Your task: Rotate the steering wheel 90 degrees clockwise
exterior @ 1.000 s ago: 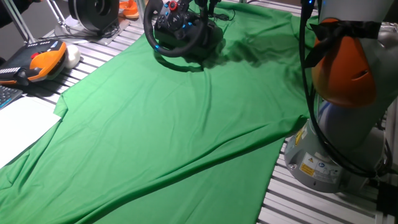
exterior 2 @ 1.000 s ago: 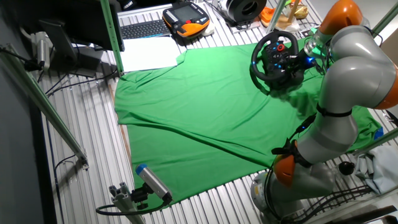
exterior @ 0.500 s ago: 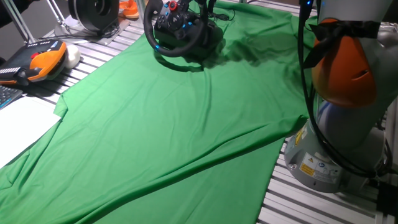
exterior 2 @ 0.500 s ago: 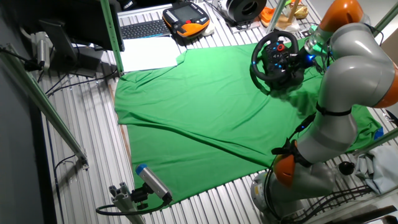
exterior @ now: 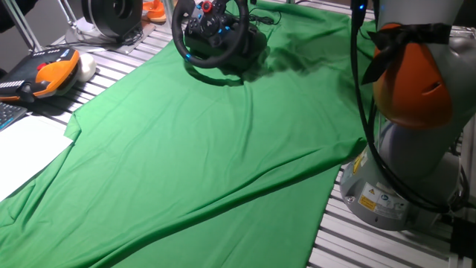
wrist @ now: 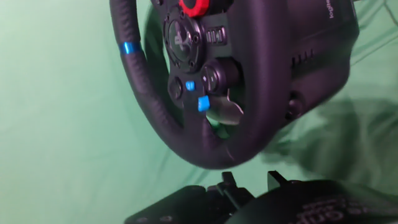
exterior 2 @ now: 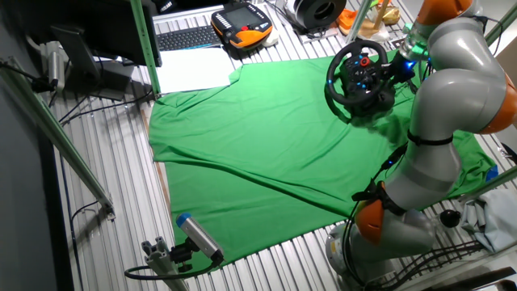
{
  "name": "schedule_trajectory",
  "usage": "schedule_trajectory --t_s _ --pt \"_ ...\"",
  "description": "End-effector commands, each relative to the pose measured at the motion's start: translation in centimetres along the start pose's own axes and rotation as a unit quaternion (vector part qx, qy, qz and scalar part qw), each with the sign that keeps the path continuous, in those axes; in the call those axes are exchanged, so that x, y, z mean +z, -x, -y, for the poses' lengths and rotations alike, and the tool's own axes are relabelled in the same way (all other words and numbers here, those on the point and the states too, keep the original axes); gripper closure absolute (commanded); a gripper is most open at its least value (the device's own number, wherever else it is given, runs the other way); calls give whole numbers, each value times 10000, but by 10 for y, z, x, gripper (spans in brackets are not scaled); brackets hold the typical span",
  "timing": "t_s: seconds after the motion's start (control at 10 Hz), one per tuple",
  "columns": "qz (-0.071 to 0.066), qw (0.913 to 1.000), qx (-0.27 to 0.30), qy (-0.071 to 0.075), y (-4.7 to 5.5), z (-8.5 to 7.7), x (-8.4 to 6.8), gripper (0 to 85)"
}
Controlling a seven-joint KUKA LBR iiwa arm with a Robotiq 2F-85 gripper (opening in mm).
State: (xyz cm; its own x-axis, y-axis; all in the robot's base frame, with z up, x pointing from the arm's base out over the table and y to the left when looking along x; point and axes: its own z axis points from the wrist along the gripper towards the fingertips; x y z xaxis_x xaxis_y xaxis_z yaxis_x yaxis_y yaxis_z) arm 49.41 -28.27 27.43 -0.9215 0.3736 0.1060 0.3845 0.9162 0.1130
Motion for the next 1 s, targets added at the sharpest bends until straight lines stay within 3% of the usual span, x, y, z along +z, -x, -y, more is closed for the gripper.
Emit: schedule_trajectory --t_s 0.0,0.1,0.2,0.4,0.6,0.7,0.9 --pt "-54 10000 -48 -14 -2 1 -2 680" --pt "-117 9997 -185 -63 -4 2 -5 680" --pt "-164 9994 -284 -89 -6 2 -8 850" --pt "-255 9971 -691 -184 -10 5 -14 850" --pt "-90 9909 -1182 -645 -14 7 -19 850" --pt "-106 9887 -1319 -708 -15 7 -18 850" --pt "-221 9889 -1373 -524 -17 6 -17 850"
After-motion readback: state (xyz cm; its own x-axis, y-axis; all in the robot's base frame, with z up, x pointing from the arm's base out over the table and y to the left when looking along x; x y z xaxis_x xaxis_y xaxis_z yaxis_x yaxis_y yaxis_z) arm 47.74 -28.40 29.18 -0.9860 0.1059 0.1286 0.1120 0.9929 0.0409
